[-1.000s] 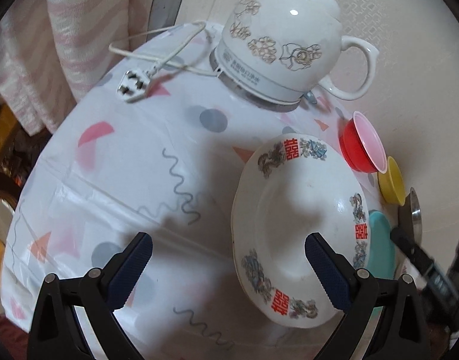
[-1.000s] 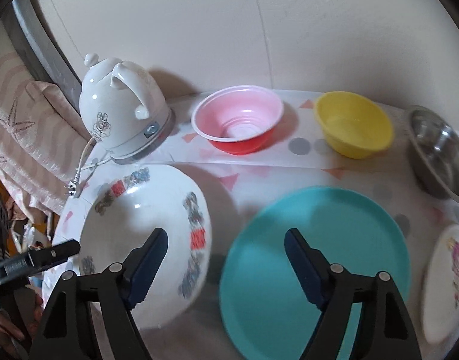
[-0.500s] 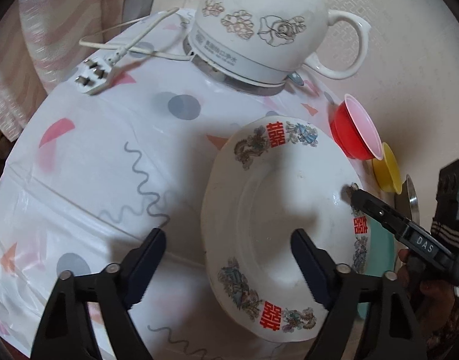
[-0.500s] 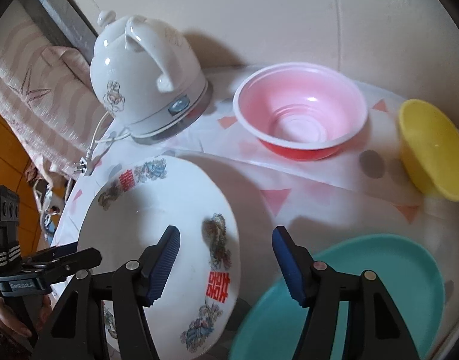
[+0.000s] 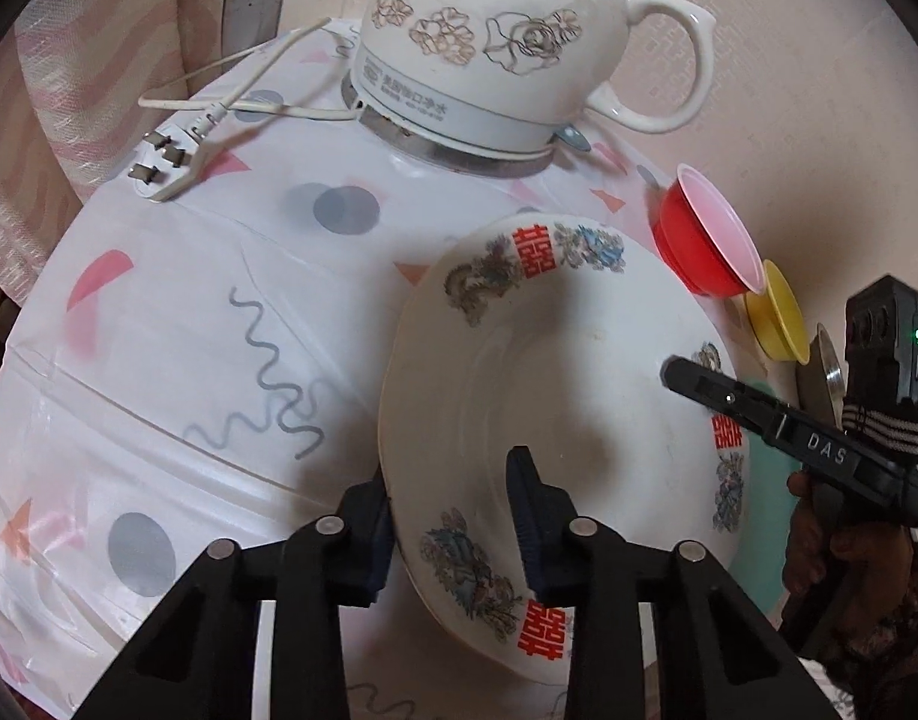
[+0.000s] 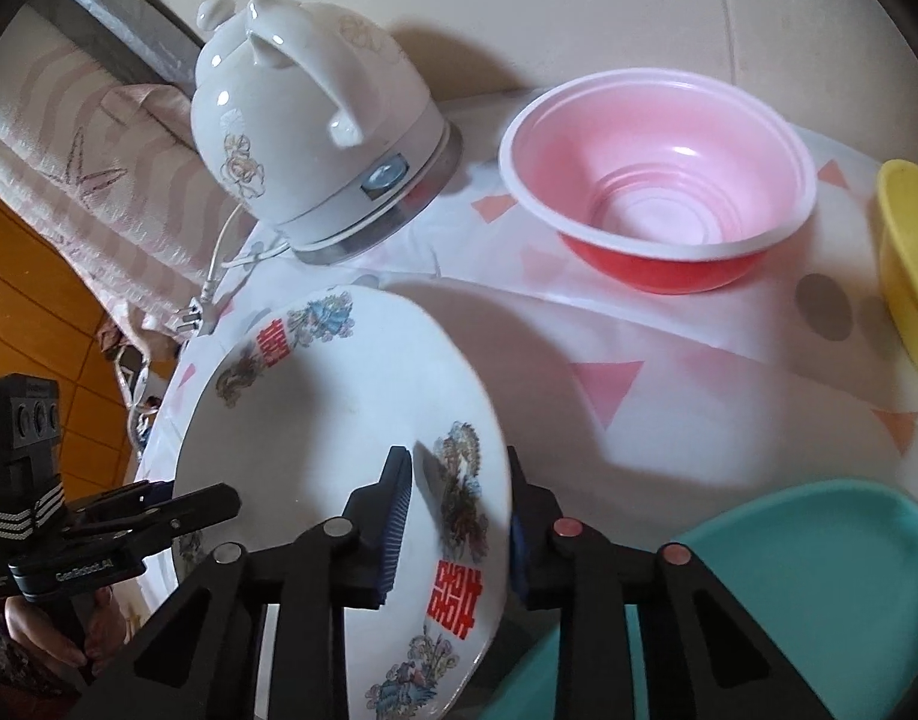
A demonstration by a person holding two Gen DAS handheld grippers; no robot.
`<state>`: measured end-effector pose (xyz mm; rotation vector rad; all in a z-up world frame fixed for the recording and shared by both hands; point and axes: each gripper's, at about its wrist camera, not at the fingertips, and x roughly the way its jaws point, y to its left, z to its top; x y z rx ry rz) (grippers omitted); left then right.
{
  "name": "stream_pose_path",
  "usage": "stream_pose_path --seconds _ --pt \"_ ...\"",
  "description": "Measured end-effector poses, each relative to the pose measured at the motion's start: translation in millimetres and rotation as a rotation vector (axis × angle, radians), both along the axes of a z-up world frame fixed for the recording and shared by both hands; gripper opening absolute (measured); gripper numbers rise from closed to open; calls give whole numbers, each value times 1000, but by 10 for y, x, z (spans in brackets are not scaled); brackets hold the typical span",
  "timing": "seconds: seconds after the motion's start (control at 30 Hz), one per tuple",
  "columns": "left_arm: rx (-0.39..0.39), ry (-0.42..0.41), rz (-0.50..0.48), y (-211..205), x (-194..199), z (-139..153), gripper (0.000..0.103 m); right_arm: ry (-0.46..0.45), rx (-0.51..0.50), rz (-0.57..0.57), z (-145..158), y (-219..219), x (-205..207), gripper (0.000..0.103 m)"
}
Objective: Organize plates and bowls
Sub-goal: 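Lift the red-character plate with both grippers and carry it over the teal plate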
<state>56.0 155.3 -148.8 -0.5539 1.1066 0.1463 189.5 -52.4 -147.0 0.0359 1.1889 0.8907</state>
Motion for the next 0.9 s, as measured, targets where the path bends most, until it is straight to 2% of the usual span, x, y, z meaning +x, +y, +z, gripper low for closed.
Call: stream_pose_path --seconds 0.2,0.37,0.57,0.9 --pt "56 14 0 -30 -1 6 30 -2 -5 0 16 2 -2 28" --pt "97 21 9 -63 11 10 31 -15 -26 -6 25 36 -44 27" --pt "164 0 -11 -105 -28 110 31 -5 -25 -27 24 -19 -130 27" --pt "179 -35 -39 -154 -37 203 31 -7 -9 -76 52 -195 -307 27"
